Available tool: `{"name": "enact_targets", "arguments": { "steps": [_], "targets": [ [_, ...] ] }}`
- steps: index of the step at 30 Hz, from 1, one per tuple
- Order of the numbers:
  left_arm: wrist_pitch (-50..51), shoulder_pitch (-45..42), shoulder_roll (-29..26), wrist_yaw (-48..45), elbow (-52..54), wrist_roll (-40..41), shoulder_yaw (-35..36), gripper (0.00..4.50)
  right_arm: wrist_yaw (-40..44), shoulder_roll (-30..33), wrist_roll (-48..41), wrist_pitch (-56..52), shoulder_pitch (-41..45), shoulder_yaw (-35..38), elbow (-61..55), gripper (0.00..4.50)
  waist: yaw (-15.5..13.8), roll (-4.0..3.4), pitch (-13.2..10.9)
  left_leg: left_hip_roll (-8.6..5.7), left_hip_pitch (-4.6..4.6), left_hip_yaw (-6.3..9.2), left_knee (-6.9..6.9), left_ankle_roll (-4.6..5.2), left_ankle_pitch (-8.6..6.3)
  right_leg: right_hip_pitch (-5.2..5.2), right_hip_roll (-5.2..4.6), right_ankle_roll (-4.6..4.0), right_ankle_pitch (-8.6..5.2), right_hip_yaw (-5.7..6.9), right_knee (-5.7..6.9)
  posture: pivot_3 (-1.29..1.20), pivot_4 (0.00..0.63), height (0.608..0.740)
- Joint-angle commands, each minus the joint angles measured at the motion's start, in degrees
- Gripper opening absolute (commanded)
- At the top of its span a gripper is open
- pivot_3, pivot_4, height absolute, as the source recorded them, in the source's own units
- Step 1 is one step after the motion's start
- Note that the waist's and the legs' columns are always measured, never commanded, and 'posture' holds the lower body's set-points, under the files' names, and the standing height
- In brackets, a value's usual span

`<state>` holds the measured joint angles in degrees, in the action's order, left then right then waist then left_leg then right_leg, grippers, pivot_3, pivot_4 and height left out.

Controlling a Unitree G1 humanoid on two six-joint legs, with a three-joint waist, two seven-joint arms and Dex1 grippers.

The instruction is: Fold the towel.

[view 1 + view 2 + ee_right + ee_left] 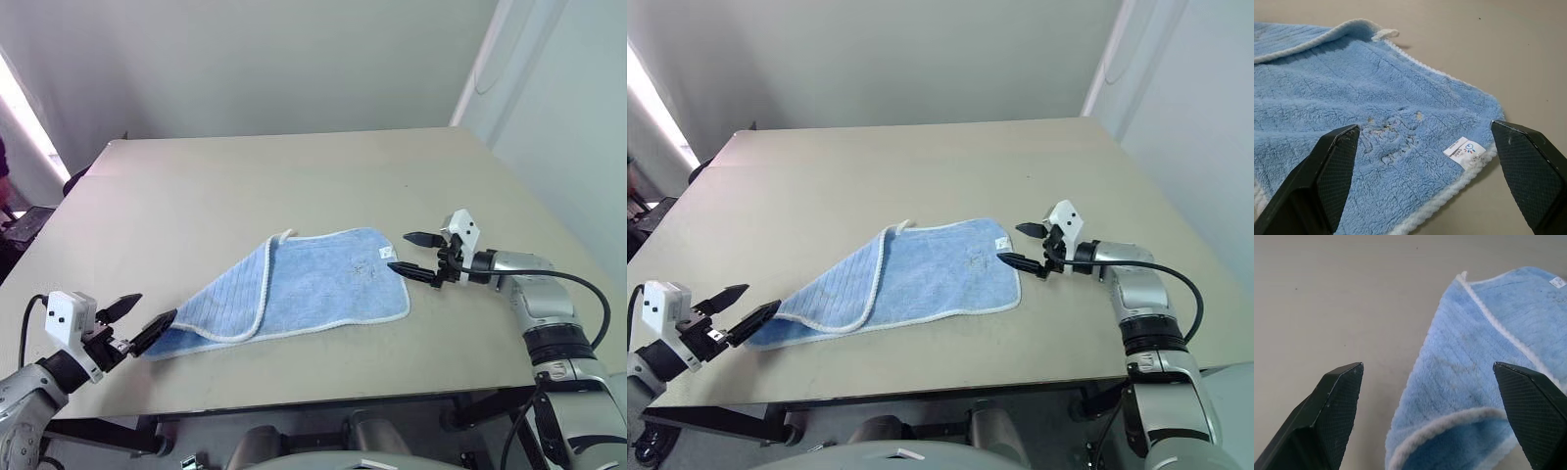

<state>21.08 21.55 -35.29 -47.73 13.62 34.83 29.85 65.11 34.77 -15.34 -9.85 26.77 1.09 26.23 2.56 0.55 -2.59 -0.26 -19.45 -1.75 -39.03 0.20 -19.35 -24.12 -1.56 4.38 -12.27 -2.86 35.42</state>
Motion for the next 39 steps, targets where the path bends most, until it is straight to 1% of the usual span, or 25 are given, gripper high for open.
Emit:
{"name": "enact_targets", "arguments": {
  "steps": [1, 8, 12, 15, 17, 19, 25, 29, 34, 37, 39],
  "targets": [
    [0.1, -0.9, -0.7, -0.2, 1.3, 0.1, -0.5, 4.5, 0.3, 0.7, -0.7, 0.0, 0.1, 1.0, -2.1, 4.48, 0.0, 0.0, 0.0, 0.0, 0.0, 0.0, 0.0, 0.0, 0.0, 0.0, 0.0, 0.0, 0.0, 0.0, 0.0, 0.0, 0.0, 0.74],
    [-0.1, -1.1, -1.1, -1.1, 0.2, 0.0, -0.9, 4.5, -1.5, -0.1, -1.4, -2.1, -1.0, 1.4, -3.9, 4.48, 0.0, 0.0, 0.0, 0.0, -0.02, 0.0, 0.0, 0.0, 0.0, -0.01, 0.01, 0.0, 0.0, 0.0, -0.01, 0.0, 0.0, 0.74],
    [0.2, -1.8, -1.7, -1.2, 0.2, 0.0, -1.0, 4.5, -5.1, -1.3, -1.2, -5.6, 2.4, 1.5, -0.7, 4.48, 0.1, 0.0, 0.0, 0.0, 0.01, 0.0, -0.01, 0.0, 0.0, 0.0, 0.01, 0.01, 0.0, 0.0, 0.0, 0.0, 0.0, 0.74],
    [0.1, -1.7, -1.8, -1.9, 0.6, -0.3, -1.9, 4.5, -7.7, -3.1, 1.3, -6.7, 6.6, -0.6, 4.6, 4.48, 0.3, -0.02, 0.0, 0.0, 0.03, -0.01, 0.0, 0.0, 0.0, 0.0, 0.03, -0.01, 0.0, -0.01, 0.02, 0.0, 0.0, 0.74],
    [0.0, -1.2, -1.0, -2.1, 1.2, -0.3, -3.2, 4.5, -13.3, -5.8, 3.9, -4.7, 10.8, -0.9, 11.2, 4.48, 0.5, -0.01, 0.0, 0.01, 0.02, -0.01, 0.0, 0.0, 0.0, -0.02, 0.04, -0.02, 0.01, -0.01, 0.02, 0.0, 0.0, 0.74],
    [-0.1, -0.6, 0.3, -1.9, 2.5, -0.5, -5.1, 4.5, -16.9, -8.2, 5.5, -3.8, 14.7, -0.8, 17.5, 4.48, 0.8, -0.04, 0.0, 0.01, 0.0, -0.01, 0.0, 0.0, 0.0, -0.03, 0.03, -0.03, 0.01, -0.01, 0.03, 0.0, 0.0, 0.74],
    [0.4, -0.5, 4.1, 1.3, 7.0, -0.9, -10.8, 4.5, -21.7, -13.8, 9.1, 3.1, 23.6, -1.1, 33.1, 4.48, 1.4, -0.03, 0.0, -0.01, -0.12, 0.01, 0.03, -0.01, 0.0, -0.07, -0.07, -0.02, 0.04, -0.03, -0.05, 0.0, 0.0, 0.74],
    [0.0, -0.8, 5.0, 2.6, 7.6, -2.0, -13.2, 4.5, -24.6, -15.6, 12.2, 5.7, 27.2, -2.0, 40.7, 4.48, 1.5, -0.06, 0.0, -0.01, -0.07, 0.02, 0.03, -0.01, 0.0, -0.07, -0.08, -0.04, 0.05, -0.07, 0.02, 0.0, 0.0, 0.74],
    [-0.6, -0.9, 5.3, 3.3, 7.9, -1.2, -12.0, 4.5, -25.7, -15.9, 14.7, 6.7, 29.0, -2.4, 45.3, 4.48, 1.6, -0.07, 0.0, 0.0, -0.07, 0.03, 0.03, -0.01, 0.0, -0.08, -0.06, -0.04, 0.05, -0.07, 0.04, 0.0, 0.0, 0.74],
    [-0.8, -0.6, 4.8, 3.3, 8.4, -1.3, -11.3, 4.5, -25.2, -16.4, 16.0, 6.9, 29.2, -2.8, 46.0, 3.88, 1.6, -0.08, 0.0, 0.0, -0.07, 0.02, 0.03, -0.01, 0.0, -0.08, -0.06, -0.04, 0.05, -0.08, 0.04, 0.0, 0.0, 0.74],
    [-0.8, -0.4, 4.5, 3.4, 9.0, -1.0, -10.5, 4.5, -26.2, -16.9, 17.7, 7.1, 29.1, -3.9, 46.4, 3.16, 1.7, -0.08, 0.0, 0.0, -0.06, 0.02, 0.03, -0.01, 0.0, -0.08, -0.04, -0.04, 0.05, -0.08, 0.05, 0.0, 0.0, 0.74]
  ]
}}
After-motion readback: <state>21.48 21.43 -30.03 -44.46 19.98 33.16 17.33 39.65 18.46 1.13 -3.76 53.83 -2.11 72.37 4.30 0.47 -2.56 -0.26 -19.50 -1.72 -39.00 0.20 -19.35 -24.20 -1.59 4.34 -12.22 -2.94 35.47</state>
